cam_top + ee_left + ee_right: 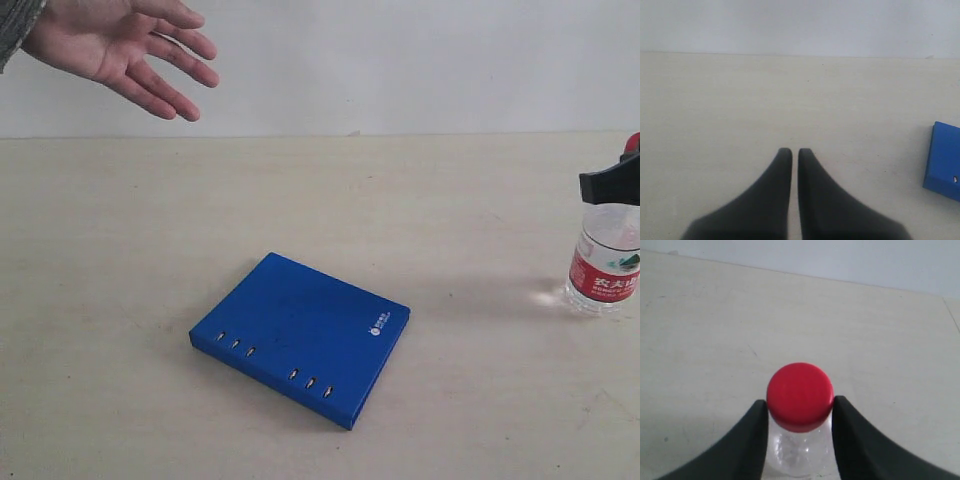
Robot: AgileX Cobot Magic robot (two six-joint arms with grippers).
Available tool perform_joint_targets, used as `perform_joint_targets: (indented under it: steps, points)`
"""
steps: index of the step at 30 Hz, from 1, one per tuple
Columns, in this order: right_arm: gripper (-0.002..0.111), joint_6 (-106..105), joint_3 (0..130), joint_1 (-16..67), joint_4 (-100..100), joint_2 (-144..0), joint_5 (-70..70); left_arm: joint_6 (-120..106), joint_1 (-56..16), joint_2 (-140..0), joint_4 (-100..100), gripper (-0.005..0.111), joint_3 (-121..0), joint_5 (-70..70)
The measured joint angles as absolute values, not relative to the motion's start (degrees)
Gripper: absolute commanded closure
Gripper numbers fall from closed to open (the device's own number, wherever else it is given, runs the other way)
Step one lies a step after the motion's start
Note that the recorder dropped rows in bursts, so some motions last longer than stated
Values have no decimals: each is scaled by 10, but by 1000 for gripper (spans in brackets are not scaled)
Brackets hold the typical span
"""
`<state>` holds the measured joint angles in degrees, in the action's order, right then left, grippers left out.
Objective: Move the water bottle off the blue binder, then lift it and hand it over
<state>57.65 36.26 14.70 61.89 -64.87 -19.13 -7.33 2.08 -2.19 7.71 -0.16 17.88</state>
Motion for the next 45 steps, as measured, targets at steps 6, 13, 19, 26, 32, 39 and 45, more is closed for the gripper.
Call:
perform_joint_targets:
  steps: [6,13,19,26,32,39,45]
  points:
    - [60,595,363,147,627,-649,-214,-73,21,-22,77,102,-2,179]
    - [60,648,363,147,702,-649,-216,-73,21,-22,77,102,-2,179]
    - [60,704,363,147,763,-643,-200,-73,21,-22,77,102,-2,179]
    - [60,776,363,147,847,-547,-190,-73,21,-22,77,102,-2,179]
    - [78,810,363,144,866,-478,-39,-73,21,-22,77,102,-2,179]
    - [108,725,360,136,850,-615,291,-73,21,-22,77,102,-2,179]
    - [108,630,331,136,642,-656,306,-73,21,-22,77,102,-2,179]
